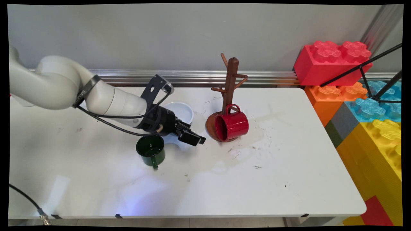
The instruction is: Pick up the red mug from the rack
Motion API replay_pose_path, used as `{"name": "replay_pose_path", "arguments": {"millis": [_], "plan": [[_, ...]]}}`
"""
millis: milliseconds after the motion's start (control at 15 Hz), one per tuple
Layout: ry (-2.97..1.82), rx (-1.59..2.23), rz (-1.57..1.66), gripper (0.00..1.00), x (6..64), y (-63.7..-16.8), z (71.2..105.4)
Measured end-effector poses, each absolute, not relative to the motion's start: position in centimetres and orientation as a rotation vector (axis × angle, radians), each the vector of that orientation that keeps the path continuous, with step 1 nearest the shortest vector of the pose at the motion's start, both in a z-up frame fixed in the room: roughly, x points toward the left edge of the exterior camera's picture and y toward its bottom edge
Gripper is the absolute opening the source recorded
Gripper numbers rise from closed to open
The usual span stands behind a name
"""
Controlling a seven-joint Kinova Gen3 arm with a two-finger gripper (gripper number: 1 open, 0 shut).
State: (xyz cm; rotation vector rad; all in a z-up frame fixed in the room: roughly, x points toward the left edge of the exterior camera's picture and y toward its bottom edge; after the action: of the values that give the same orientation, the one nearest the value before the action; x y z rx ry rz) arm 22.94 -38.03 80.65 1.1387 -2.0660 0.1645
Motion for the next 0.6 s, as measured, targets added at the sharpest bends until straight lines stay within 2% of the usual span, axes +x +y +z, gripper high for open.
{"name": "replay_pose_path", "arguments": {"millis": [600], "plan": [[-1.986,1.211,0.135,1.0,22.2,-37.1,79.1]]}}
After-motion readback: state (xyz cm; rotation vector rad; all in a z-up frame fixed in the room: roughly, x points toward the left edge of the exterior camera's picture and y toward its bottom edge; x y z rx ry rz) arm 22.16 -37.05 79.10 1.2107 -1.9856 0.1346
